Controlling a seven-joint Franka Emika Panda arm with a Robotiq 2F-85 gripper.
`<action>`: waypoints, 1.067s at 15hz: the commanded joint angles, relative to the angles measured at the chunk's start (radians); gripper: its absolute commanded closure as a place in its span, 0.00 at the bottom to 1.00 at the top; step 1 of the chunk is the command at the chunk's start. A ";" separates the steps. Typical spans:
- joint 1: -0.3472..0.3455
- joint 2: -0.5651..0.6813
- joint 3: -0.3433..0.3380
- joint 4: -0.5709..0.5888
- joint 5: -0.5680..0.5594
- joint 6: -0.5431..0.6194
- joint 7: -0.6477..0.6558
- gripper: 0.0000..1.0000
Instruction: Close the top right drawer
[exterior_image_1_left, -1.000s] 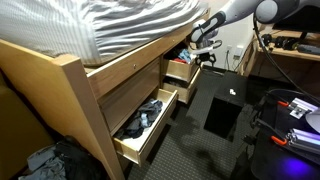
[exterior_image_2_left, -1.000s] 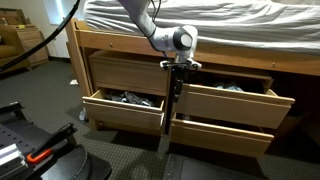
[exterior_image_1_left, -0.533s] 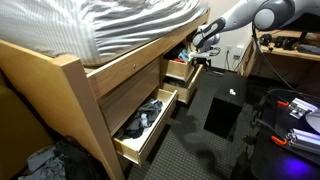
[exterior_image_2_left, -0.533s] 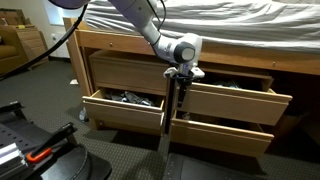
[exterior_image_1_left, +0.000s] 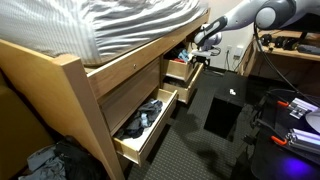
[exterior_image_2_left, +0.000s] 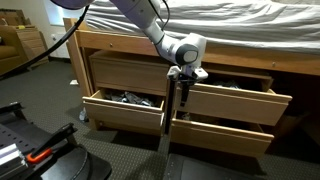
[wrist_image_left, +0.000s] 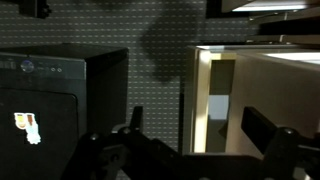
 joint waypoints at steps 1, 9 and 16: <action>-0.089 -0.009 0.101 -0.030 0.077 0.143 -0.168 0.00; -0.136 0.009 0.166 -0.012 0.109 0.210 -0.246 0.00; -0.069 0.085 0.237 0.064 0.113 0.315 -0.315 0.00</action>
